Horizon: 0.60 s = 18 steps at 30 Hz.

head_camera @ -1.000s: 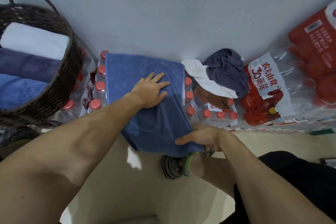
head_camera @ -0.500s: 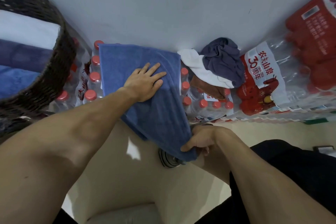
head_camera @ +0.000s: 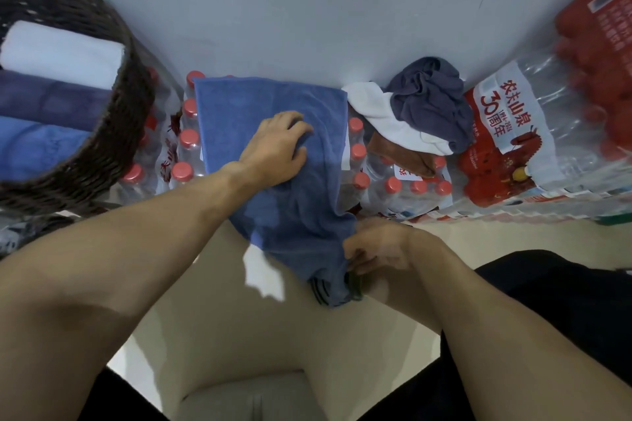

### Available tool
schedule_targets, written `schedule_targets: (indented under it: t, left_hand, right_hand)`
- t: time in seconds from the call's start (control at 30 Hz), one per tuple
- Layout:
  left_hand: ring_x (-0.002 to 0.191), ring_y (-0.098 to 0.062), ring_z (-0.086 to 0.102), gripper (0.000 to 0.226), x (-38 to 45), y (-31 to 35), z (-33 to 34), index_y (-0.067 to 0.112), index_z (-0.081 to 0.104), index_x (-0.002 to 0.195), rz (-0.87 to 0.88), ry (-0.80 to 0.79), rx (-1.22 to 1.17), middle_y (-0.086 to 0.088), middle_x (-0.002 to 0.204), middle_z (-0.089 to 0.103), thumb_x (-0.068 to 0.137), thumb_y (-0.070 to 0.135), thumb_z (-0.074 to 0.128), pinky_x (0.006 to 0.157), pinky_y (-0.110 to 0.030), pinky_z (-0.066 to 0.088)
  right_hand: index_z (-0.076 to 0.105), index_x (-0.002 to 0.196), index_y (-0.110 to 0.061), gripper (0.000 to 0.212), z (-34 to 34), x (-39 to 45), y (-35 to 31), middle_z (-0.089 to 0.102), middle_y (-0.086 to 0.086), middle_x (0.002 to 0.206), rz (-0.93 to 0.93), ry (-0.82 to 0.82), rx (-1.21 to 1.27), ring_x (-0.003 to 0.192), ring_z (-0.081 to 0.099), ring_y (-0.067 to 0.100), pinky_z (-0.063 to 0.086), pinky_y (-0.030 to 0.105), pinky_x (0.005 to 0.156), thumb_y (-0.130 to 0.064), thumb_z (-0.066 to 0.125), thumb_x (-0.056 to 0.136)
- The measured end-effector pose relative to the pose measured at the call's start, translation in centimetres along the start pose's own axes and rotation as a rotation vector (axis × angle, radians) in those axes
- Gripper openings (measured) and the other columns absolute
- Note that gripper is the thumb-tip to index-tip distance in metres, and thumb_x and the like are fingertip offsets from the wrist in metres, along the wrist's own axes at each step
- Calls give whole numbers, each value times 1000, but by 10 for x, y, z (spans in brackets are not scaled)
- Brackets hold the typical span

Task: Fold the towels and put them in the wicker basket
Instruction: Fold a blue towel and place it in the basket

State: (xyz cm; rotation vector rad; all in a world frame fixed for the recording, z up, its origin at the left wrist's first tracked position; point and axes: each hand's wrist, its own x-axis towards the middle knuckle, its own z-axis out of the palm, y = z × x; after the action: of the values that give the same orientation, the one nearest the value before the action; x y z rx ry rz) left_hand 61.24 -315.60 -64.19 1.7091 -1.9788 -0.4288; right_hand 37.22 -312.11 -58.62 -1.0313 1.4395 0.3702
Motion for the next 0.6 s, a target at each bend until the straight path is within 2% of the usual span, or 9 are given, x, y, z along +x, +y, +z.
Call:
schedule_targets:
  t: [0.03,0.07,0.13,0.2,0.27,0.33,0.43,0.53,0.6]
  left_hand:
    - [106,-28,57,21,-6,9,-5,13,65,106,3,101,-83,-5,111,61,88,16,56,92,-38,42]
    - [88,-23,60,11,-13,20,-10,16,65,91,-30,123,-171,3,92,63,85,15,56,80,-36,46]
    - [65,-17,57,12,-20,44,-17,18,59,75,-140,-31,-295,8,68,61,85,22,54,63,-33,48]
    - [56,-19,57,36,-21,67,-19,10,57,69,-206,-249,-317,1,60,61,91,39,53,56,-35,48]
    - [55,-25,65,62,-18,85,-22,5,61,75,-309,-456,-379,-10,64,67,91,63,44,56,-35,56]
    - [64,-26,70,72,-14,92,-31,5,63,86,-361,-550,-439,-16,75,71,86,74,43,64,-37,61]
    - [72,-15,64,48,-11,86,-47,12,66,90,-269,-531,-456,-14,89,70,78,59,70,71,-34,57]
    - [69,-17,57,36,-8,87,-64,9,67,91,-357,-451,-686,-10,78,59,73,36,83,68,-31,55]
    - [66,-16,54,36,-1,90,-76,4,68,94,-393,-408,-661,-4,71,58,75,29,83,66,-28,51]
  right_hand:
    - [66,93,-6,14,1,-1,-4,74,10,78,-22,6,32,80,72,26,60,38,77,4,62,84]
    - [65,95,-5,15,3,-2,-8,73,12,81,-40,20,76,81,71,28,60,40,80,5,60,85]
    - [64,99,-6,17,4,-4,-19,70,16,90,-76,48,184,86,69,32,59,45,80,2,55,88]
    - [63,100,-6,19,3,-7,-32,69,16,91,-124,85,315,83,68,32,60,46,72,1,48,89]
    - [65,96,-6,24,-1,-10,-44,72,12,83,-195,129,411,74,71,27,61,42,64,2,42,92]
    - [67,92,-3,25,-6,-13,-55,75,10,74,-228,148,479,66,73,22,60,36,58,1,42,95]
    - [65,88,6,23,-20,-22,-72,72,13,71,-206,105,588,55,71,18,61,31,55,4,44,97]
    - [59,91,8,23,-33,-39,-97,71,12,63,-201,27,570,49,69,15,60,30,58,2,39,102]
    - [56,91,4,21,-40,-53,-117,70,11,63,-170,59,370,53,69,15,59,31,63,-4,41,103]
